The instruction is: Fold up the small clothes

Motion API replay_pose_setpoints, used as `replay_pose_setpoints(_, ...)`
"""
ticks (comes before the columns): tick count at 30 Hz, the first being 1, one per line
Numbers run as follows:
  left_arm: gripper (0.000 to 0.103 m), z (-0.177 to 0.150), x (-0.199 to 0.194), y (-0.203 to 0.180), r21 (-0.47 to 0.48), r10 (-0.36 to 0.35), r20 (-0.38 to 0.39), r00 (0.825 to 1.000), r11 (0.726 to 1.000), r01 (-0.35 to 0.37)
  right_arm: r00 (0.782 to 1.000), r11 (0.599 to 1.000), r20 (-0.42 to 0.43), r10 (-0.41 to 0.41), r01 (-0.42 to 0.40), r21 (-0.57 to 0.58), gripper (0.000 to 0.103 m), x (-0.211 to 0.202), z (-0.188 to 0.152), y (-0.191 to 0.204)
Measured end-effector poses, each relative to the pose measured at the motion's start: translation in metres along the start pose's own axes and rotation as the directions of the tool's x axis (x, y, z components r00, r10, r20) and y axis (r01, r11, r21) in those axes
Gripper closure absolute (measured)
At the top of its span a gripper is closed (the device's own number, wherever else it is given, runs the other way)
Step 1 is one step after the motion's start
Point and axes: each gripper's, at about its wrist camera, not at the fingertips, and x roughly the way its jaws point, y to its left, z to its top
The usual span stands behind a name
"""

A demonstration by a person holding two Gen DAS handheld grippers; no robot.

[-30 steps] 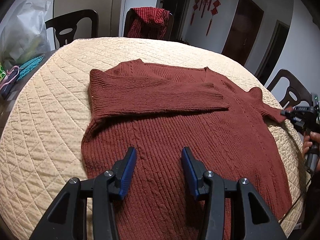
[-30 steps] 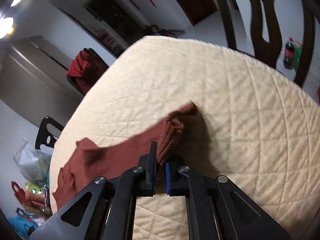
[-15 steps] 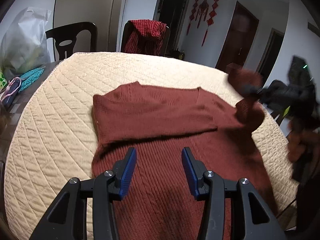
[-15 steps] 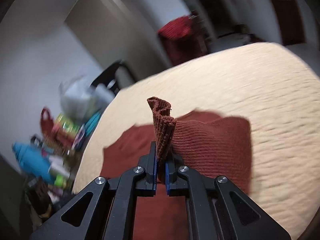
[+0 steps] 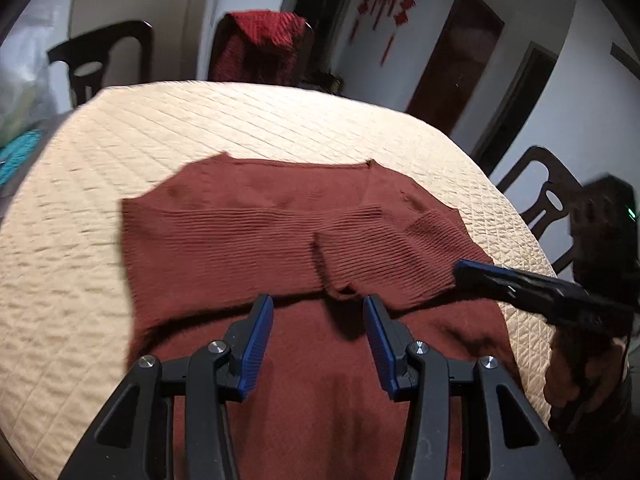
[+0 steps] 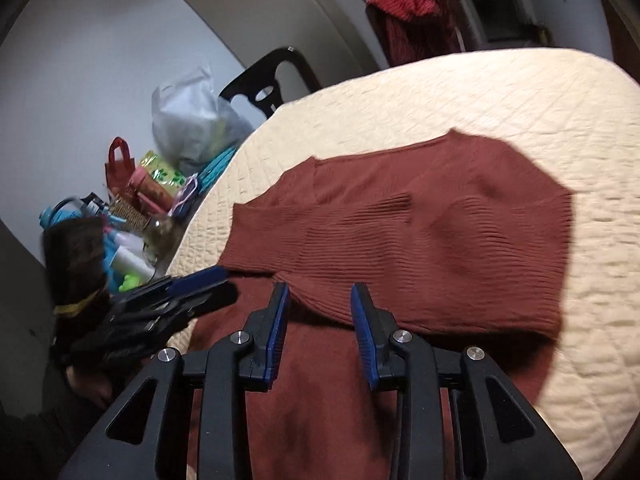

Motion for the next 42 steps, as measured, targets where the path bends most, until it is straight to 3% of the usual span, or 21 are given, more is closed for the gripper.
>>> replay_pose_setpoints(5, 0.054, 0.01, 0.046, -0.002, -0.057, -0.076, -0.132, 0.988, 0.996, 0.069, 0.999, 0.999, -0.004, -0.043, 0.043, 0.011, 0.071, -0.008, -0.014, -0.013)
replay_pose_setpoints(7, 0.058, 0.01, 0.05, -0.006, -0.056, -0.072, -0.127, 0.989, 0.996, 0.066, 0.998, 0.998, -0.012, -0.066, 0.066, 0.019, 0.07, -0.008, -0.019, -0.02)
replay_pose_setpoints(8, 0.07, 0.01, 0.049, -0.008, -0.054, -0.08, -0.127, 0.989, 0.996, 0.074, 0.997, 0.997, -0.015, -0.078, 0.079, 0.023, 0.07, -0.01, -0.021, -0.024)
replay_pose_setpoints(10, 0.085, 0.01, 0.048, -0.013, -0.048, -0.101, -0.128, 0.987, 0.994, 0.095, 0.994, 0.993, -0.021, -0.109, 0.109, 0.043, 0.07, -0.011, -0.024, -0.035)
replay_pose_setpoints(13, 0.097, 0.015, 0.046, -0.025, 0.009, -0.086, -0.113, 0.99, 0.996, 0.088, 0.993, 0.991, -0.025, -0.115, 0.117, 0.066, 0.07, -0.009, -0.024, -0.044)
replay_pose_setpoints(16, 0.097, 0.027, 0.042, -0.031, 0.038, -0.081, -0.078, 0.994, 0.996, 0.084, 0.994, 0.992, -0.026, -0.108, 0.11, 0.069, 0.071, -0.007, -0.022, -0.046)
replay_pose_setpoints(20, 0.097, 0.046, 0.018, -0.03, 0.06, -0.122, 0.045, 0.992, 0.991, 0.119, 0.993, 0.991, -0.016, -0.118, 0.119, 0.062, 0.07, -0.009, -0.019, -0.046)
replay_pose_setpoints(22, 0.097, 0.048, 0.015, -0.023, 0.065, -0.124, 0.07, 0.99, 0.991, 0.12, 0.991, 0.989, -0.007, -0.132, 0.132, 0.061, 0.07, -0.01, -0.017, -0.049)
replay_pose_setpoints(29, 0.097, 0.024, 0.052, 0.016, -0.009, -0.045, -0.029, 0.999, 0.999, 0.044, 0.988, 0.986, -0.016, -0.151, 0.152, 0.067, 0.07, -0.009, -0.017, -0.054)
replay_pose_setpoints(37, 0.097, 0.02, 0.044, 0.016, 0.007, -0.044, -0.024, 0.999, 0.999, 0.045, 0.985, 0.985, -0.008, -0.171, 0.171, 0.035, 0.07, -0.019, -0.015, -0.05)
replay_pose_setpoints(42, 0.097, 0.034, 0.015, 0.017, 0.015, -0.017, 0.074, 0.997, 1.0, 0.016, 0.982, 0.984, 0.063, -0.18, 0.181, 0.002, 0.071, -0.031, -0.001, -0.045)
